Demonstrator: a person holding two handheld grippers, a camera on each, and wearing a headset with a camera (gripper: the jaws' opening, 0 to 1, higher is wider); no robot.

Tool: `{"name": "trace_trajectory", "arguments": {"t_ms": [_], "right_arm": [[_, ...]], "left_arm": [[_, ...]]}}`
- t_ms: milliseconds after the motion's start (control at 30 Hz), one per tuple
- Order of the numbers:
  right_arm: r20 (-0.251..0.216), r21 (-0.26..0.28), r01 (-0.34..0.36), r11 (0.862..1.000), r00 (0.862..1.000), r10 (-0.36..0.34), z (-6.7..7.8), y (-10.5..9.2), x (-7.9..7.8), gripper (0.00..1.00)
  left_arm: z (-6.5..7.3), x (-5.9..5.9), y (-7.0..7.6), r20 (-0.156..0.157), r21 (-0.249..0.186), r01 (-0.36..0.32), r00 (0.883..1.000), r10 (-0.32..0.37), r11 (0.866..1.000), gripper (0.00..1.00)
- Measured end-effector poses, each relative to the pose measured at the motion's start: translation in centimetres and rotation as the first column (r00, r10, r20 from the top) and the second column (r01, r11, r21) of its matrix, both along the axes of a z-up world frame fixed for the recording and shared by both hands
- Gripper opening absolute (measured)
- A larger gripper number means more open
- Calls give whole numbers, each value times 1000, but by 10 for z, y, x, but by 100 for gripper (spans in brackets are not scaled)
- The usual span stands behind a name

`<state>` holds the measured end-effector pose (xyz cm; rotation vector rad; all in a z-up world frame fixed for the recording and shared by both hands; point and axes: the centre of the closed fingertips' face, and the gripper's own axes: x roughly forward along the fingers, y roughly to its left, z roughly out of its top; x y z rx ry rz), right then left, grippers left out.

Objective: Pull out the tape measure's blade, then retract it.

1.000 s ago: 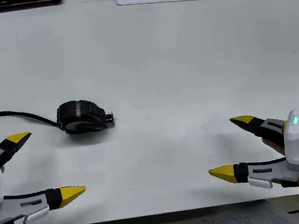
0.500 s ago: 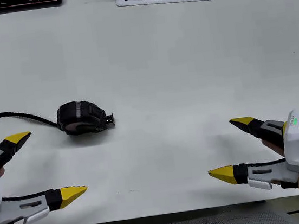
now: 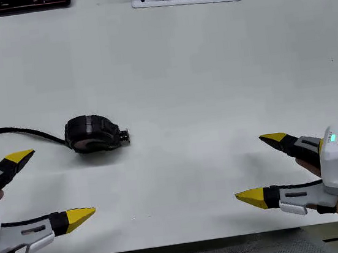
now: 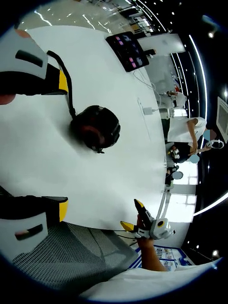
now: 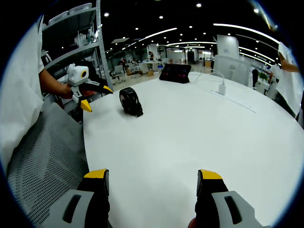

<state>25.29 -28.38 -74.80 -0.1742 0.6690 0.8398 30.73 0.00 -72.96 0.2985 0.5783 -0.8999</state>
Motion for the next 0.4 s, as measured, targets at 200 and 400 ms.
{"name": "trace_trajectory", "arguments": {"t_ms": [200,400], "right_arm": [[-2,-2,-2,1000,1000,2,-1,0,0,74],[-2,-1,-1,1000,1000,1,0,1,-1,74]], "left_arm": [[-1,0,0,-1,6,5,1000,-5,1000,88],[-1,0,0,-10,-6,0,1000,0,1000,88]]}}
